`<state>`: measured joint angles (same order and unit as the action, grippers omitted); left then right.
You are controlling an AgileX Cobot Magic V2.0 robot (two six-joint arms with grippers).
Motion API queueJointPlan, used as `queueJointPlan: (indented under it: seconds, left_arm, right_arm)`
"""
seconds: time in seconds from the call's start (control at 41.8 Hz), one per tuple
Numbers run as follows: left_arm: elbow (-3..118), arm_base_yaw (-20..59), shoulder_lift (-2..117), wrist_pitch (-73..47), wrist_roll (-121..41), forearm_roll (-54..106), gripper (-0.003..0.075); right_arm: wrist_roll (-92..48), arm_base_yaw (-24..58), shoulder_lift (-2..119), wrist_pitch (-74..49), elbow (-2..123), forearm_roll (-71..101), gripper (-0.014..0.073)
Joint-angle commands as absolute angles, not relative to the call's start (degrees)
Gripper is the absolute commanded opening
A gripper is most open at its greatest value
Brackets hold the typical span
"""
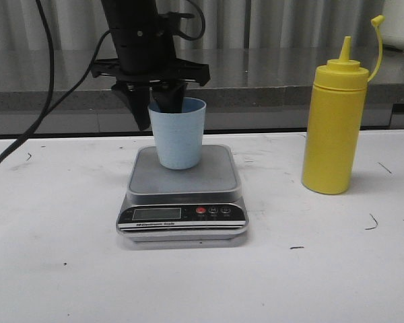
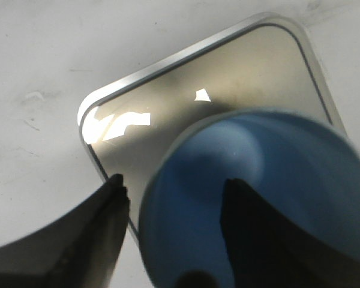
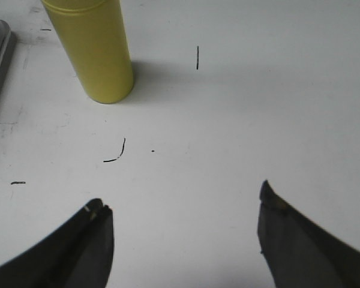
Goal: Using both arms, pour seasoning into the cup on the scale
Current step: 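Lower the cup onto the scale, open the left gripper, and lift away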
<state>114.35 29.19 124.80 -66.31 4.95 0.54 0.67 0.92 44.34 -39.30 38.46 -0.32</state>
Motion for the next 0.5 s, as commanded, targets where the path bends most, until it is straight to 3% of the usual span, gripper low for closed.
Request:
queueJointPlan:
  seconds: [0.0, 0.263, 0.478]
  left_arm:
    - [117.3, 29.5, 121.3, -65.9, 5.5, 1.0, 0.0411]
    - [122.9, 29.5, 118.5, -70.9, 5.5, 1.0, 0.0407]
    - [118.9, 29.5, 110.8, -69.9, 5.5, 1.0, 0.0407]
  right_arm:
    - [0.0, 0.7, 44.4, -36.0, 40.0, -1.1, 0.0528]
    - [0.0, 0.7, 44.4, -36.0, 40.0, -1.1, 0.0528]
    - [0.0, 0.7, 44.4, -36.0, 40.0, -1.1, 0.0528]
